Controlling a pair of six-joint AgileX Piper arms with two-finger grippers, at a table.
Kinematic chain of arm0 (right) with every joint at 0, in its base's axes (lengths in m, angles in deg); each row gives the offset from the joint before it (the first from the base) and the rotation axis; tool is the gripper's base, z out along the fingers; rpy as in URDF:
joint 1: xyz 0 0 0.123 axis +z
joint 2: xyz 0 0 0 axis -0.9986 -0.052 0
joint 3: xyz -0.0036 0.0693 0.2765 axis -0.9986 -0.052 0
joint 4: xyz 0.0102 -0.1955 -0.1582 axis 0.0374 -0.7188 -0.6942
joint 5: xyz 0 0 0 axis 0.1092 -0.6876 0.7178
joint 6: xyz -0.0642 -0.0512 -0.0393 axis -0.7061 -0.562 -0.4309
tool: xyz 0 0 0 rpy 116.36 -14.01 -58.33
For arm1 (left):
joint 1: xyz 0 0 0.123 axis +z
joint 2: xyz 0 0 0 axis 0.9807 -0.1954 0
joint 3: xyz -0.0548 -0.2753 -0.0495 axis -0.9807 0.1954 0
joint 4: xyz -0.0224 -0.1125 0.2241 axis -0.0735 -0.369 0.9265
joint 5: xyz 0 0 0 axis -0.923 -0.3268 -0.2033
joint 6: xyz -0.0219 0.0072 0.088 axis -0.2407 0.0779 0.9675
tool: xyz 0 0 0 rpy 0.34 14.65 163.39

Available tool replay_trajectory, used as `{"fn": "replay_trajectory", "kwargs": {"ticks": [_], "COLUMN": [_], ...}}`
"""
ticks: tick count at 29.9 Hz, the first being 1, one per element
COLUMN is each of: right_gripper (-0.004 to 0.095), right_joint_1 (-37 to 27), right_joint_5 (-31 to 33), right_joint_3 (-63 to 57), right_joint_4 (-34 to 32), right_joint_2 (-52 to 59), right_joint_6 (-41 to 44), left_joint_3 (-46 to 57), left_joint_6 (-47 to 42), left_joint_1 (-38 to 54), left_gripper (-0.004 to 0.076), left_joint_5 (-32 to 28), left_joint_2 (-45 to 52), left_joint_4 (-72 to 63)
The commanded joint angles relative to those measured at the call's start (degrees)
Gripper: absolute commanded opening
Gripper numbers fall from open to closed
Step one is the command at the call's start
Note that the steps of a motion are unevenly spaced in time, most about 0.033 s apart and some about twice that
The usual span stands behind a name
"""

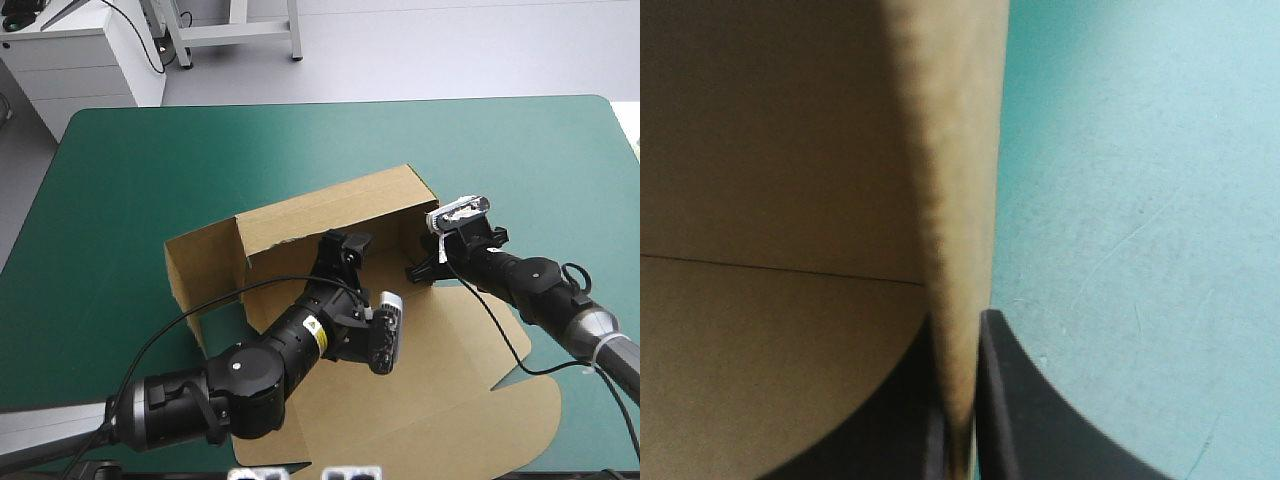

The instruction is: Fold the box

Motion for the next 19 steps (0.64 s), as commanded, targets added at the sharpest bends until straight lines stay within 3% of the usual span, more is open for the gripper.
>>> {"fn": "replay_trajectory", "kwargs": {"ticks": [1,4,5,7,11,19], "right_gripper": [-0.0018,-0.0018,-0.0018,-0.0018,-0.0018,-0.0018], "right_joint_1": [-0.15,-0.15,-0.15,-0.15,-0.15,-0.15], "right_joint_5": [1.04,0.96,0.96,0.96,0.81,0.07], "right_joint_3": [1.74,1.74,1.74,1.74,1.74,1.74], "right_joint_4": [1.04,1.04,1.04,1.04,1.04,1.04], "right_joint_2": [1.75,1.75,1.75,1.75,1.75,1.75], "right_joint_6": [0.67,0.67,0.67,0.67,0.67,0.67], "left_joint_3": [-1.88,-3.27,-3.92,-5.42,-10.81,-25.27], "left_joint_6": [0.57,1.89,3.15,6.12,15.06,28.88], "left_joint_1": [-3.05,-3.51,-3.51,-3.51,-3.40,3.93], "left_gripper": [0.0366,0.0053,-0.0006,0.0027,0.0019,0.0019], "left_joint_5": [2.00,1.75,1.47,1.58,4.32,22.18], "left_joint_2": [3.41,4.21,4.45,4.56,4.56,4.56], "left_joint_4": [3.02,0.39,-0.86,-3.91,-15.49,-42.78]}}
